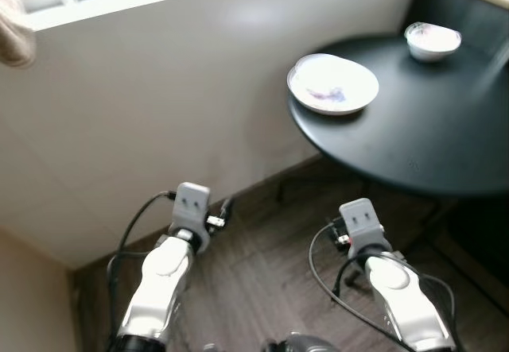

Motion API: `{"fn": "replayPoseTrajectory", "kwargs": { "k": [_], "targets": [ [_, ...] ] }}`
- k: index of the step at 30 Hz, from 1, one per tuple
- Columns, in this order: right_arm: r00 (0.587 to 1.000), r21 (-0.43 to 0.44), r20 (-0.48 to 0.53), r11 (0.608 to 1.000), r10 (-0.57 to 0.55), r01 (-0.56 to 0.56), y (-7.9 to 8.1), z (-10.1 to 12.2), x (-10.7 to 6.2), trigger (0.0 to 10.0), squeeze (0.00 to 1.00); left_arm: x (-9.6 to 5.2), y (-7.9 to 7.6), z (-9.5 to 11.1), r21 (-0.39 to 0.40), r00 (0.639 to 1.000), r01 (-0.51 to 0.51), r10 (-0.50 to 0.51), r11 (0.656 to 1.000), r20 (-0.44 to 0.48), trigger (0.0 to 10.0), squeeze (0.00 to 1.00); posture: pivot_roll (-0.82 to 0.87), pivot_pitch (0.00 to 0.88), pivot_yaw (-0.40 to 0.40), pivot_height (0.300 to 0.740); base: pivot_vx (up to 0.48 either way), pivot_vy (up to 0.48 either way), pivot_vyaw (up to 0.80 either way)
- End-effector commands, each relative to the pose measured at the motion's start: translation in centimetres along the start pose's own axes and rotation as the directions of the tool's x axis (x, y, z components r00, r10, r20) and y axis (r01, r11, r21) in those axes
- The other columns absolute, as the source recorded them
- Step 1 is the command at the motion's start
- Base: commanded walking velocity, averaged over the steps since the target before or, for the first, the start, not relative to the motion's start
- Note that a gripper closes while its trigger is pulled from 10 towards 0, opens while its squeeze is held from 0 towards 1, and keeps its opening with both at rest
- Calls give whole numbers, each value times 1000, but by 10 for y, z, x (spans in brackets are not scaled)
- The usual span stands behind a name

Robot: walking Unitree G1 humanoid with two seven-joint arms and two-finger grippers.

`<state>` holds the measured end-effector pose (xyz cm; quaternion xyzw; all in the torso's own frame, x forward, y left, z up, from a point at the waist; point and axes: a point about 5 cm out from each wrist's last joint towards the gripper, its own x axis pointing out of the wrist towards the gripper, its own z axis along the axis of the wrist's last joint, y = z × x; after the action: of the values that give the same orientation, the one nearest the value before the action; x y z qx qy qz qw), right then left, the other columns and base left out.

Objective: Kitchen organization

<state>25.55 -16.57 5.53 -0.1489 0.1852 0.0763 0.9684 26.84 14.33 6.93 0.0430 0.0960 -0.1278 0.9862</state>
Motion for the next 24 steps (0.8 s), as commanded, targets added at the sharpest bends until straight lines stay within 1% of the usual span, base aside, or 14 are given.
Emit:
{"fn": "replayPoseTrajectory", "kwargs": {
  "k": [1,6,7,9,10,13,16,17,20,23,24],
  "targets": [
    [1000,3,-3,1000,-5,5,-3,0,0,10000,0,1,-3,1,-7,1000,9,-9,1000,6,10000,0,-126,85,42,740,0,-412,0],
    [1000,3,-2,1000,-5,5,-3,0,0,10000,0,1,-3,1,-8,1000,8,-8,1000,7,10000,0,-127,84,42,740,0,-320,0],
    [1000,4,-1,1000,-5,5,-3,0,0,10000,0,1,-2,1,-15,1000,6,-6,1000,14,10000,0,-127,84,43,740,0,0,0],
    [995,-33,92,999,-31,34,-5,11,-2,10000,0,0,-2,3,-20,1000,4,-4,1000,28,10000,0,-126,85,42,740,0,0,0],
    [986,-84,163,996,-25,39,-4,21,-4,10000,0,0,-2,3,-21,999,4,-3,1000,32,10000,0,-122,86,41,740,0,0,0],
    [972,-124,234,992,30,0,5,30,-6,10000,0,-1,-2,3,-22,999,2,-2,1000,33,10000,0,-124,85,39,740,0,0,0],
    [953,-99,303,995,-3,35,1,37,-9,10000,0,-1,-2,3,-23,999,0,1,1000,37,10000,0,-117,86,36,740,0,0,0],
    [932,-100,361,993,-18,58,-2,44,-13,10000,0,-1,-2,3,-23,999,-2,3,1000,42,10000,0,-118,86,36,740,0,0,0],
    [909,-106,415,990,-40,92,-4,50,-15,10000,0,-2,-1,4,-22,999,-7,8,1000,54,10000,0,-118,86,36,740,0,0,0],
    [884,-74,456,986,-99,148,-9,55,-16,10000,0,-3,0,6,-24,997,-21,23,999,71,10000,0,-116,86,35,740,0,0,0],
    [870,-57,477,983,-126,174,-12,57,-17,10000,0,-4,1,7,-22,996,-29,31,999,79,10000,0,-115,86,34,740,0,0,0]
  ]
}}
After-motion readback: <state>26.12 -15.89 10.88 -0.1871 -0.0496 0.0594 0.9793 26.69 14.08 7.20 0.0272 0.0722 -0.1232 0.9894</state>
